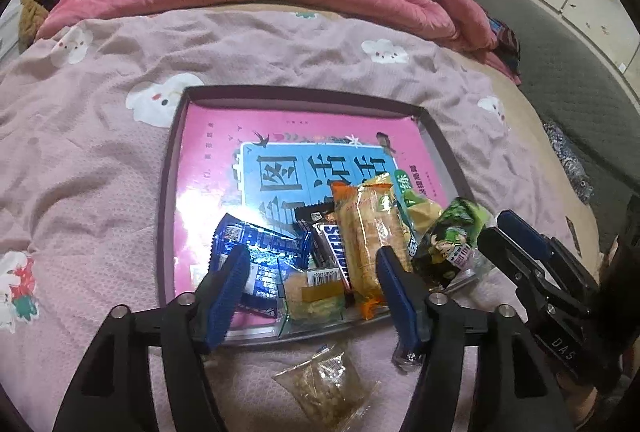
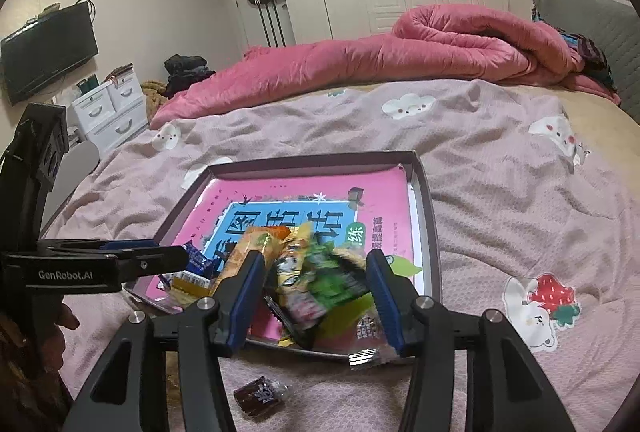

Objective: Organize snacks
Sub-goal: 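Carry the small cake packet into the tray and open the left tool while the right tool drops its packet, then move the left tool over the clear crumb bag while the right tool approaches the dark round candy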

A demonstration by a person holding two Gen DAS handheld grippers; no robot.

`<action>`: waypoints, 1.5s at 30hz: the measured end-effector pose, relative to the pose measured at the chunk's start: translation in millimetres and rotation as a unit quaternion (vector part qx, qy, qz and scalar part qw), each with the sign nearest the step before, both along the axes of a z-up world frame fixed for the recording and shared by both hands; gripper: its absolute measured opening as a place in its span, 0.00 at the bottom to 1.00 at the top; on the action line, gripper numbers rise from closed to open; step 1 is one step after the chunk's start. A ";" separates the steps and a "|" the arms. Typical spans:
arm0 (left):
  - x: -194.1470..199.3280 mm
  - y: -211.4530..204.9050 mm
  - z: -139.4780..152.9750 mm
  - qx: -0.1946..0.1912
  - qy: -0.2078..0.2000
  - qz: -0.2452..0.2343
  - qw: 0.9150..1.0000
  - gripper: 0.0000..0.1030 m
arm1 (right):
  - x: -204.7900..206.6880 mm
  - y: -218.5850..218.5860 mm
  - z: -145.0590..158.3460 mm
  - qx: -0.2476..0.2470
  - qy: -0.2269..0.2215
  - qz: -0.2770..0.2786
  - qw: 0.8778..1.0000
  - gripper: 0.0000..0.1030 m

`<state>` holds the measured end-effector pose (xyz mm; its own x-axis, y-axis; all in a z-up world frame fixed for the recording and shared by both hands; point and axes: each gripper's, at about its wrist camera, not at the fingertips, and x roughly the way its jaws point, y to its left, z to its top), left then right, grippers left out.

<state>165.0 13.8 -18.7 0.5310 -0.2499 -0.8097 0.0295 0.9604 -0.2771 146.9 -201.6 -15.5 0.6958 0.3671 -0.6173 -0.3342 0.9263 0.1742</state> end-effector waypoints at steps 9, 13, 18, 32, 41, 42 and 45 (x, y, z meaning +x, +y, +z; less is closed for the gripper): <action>-18.0 6.3 14.1 -0.005 -0.010 -0.003 1.000 0.70 | -21.1 4.8 12.8 -0.005 -0.023 0.021 0.999 0.55; -28.1 4.6 15.2 0.001 -0.009 -0.014 1.000 0.71 | -31.0 5.4 13.4 -0.010 -0.024 0.041 0.999 0.55; -39.9 2.1 12.4 0.007 -0.006 -0.020 1.000 0.71 | -44.7 6.7 9.3 -0.016 -0.013 0.056 0.998 0.55; -64.3 -10.9 -10.8 0.036 0.023 -0.056 0.998 0.71 | -61.7 15.6 -19.7 -0.050 0.046 0.092 0.993 0.56; -68.5 -15.9 -31.5 0.045 0.046 -0.082 0.995 0.71 | -62.6 24.5 -41.2 -0.078 0.068 0.110 0.989 0.56; -68.5 -17.1 -33.7 0.046 0.049 -0.086 0.994 0.71 | -62.1 25.2 -43.3 -0.079 0.072 0.112 0.988 0.56; -68.4 -20.7 -39.5 0.052 0.054 -0.099 0.992 0.71 | -60.4 27.4 -49.3 -0.086 0.077 0.114 0.987 0.56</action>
<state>96.5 -6.9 -58.3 0.3885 -0.2518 -0.8864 0.1957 0.9625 -0.1876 86.5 -174.2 -64.8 0.4997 0.3838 -0.7765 -0.5188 0.8505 0.0865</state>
